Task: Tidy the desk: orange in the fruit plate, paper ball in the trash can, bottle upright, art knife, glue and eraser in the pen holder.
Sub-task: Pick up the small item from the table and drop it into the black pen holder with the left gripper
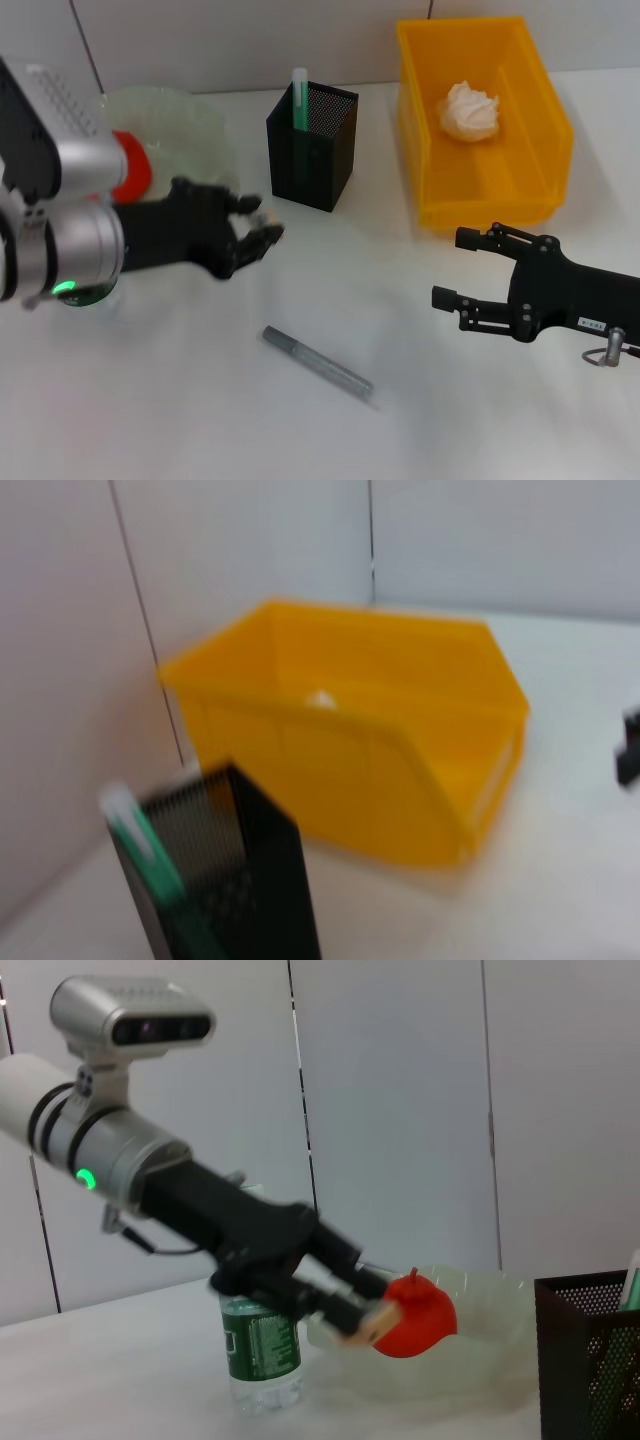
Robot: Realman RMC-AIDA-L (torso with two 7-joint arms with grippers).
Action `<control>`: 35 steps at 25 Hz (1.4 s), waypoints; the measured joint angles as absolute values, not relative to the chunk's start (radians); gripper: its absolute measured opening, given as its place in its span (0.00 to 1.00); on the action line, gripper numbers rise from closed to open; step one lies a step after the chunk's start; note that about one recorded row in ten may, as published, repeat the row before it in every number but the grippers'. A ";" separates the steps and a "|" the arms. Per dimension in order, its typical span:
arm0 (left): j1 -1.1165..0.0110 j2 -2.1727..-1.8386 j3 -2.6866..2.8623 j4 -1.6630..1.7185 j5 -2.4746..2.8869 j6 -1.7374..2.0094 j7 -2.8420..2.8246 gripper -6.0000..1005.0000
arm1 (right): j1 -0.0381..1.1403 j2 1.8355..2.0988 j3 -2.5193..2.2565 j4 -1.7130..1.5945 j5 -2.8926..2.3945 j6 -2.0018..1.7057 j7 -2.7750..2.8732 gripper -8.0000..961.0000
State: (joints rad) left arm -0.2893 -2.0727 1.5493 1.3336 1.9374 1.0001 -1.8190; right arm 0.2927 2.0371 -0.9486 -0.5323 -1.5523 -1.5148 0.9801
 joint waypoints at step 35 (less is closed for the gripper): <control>-0.717 -2.080 1.560 0.746 1.428 0.582 -1.229 0.37 | 0.295 2.058 -0.957 -0.517 -1.552 -1.511 0.966 0.87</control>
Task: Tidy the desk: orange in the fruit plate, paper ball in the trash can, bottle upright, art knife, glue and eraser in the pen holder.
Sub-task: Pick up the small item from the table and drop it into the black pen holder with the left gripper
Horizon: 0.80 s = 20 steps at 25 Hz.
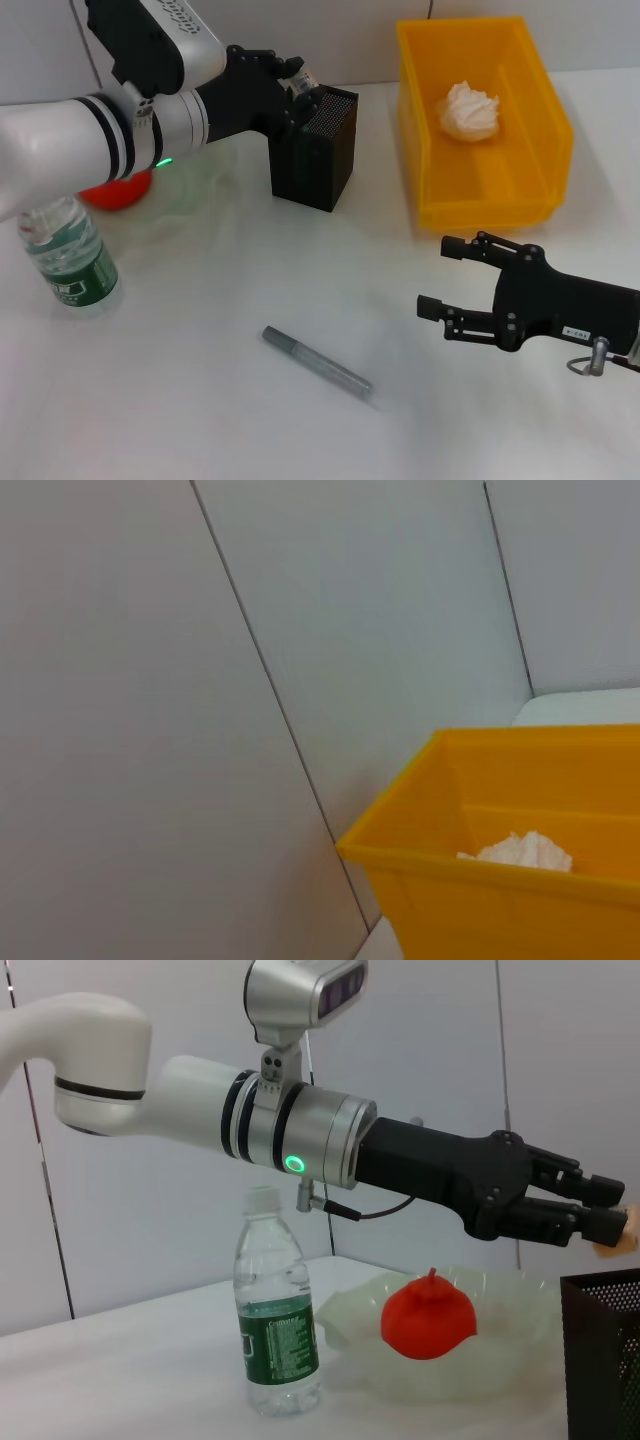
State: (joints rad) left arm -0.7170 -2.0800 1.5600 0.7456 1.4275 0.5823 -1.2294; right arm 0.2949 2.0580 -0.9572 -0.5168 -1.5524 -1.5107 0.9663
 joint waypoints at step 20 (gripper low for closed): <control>-0.746 -2.080 1.617 0.703 1.372 0.502 -1.168 0.41 | 0.293 2.062 -0.960 -0.517 -1.552 -1.515 0.963 0.87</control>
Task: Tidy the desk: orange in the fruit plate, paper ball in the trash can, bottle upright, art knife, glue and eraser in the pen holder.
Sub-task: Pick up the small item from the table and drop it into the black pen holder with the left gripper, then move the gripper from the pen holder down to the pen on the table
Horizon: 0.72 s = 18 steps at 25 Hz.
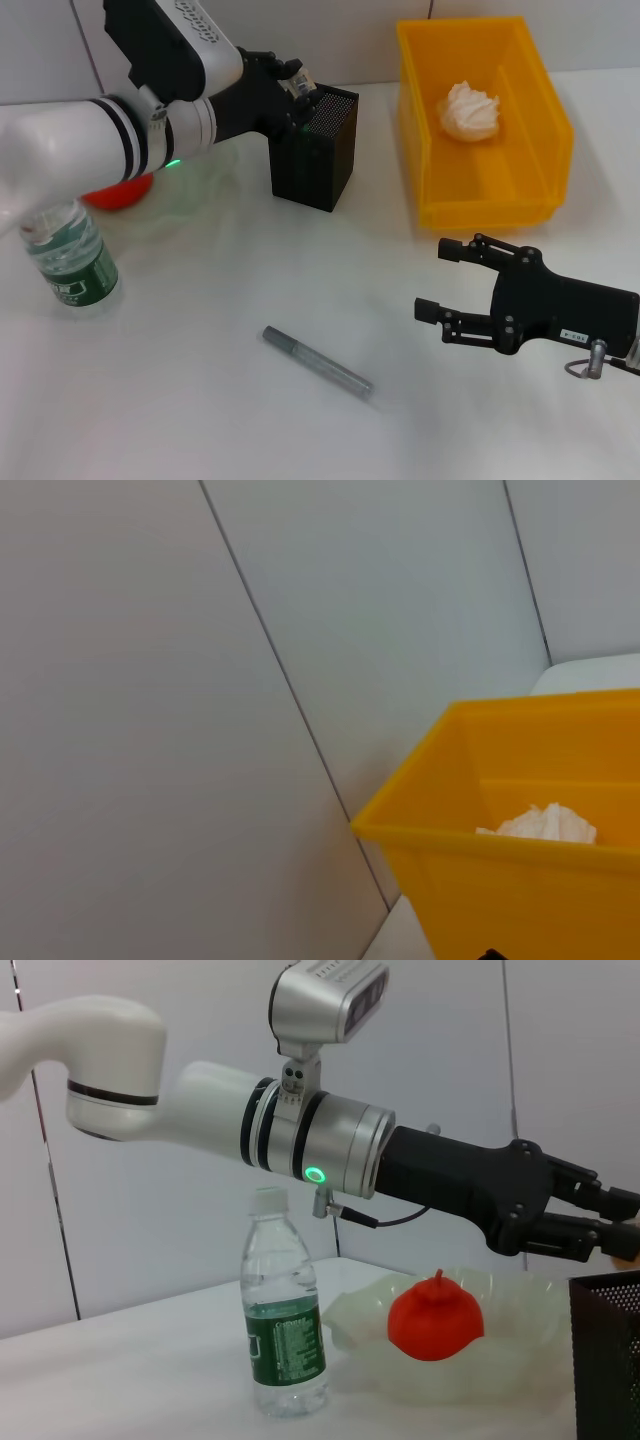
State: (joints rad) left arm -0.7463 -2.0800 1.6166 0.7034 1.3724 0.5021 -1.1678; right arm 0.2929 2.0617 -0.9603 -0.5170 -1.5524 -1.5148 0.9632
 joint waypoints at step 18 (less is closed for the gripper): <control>-0.730 -2.080 1.664 0.721 1.321 0.507 -1.160 0.62 | 0.287 2.063 -0.953 -0.514 -1.552 -1.531 0.968 0.87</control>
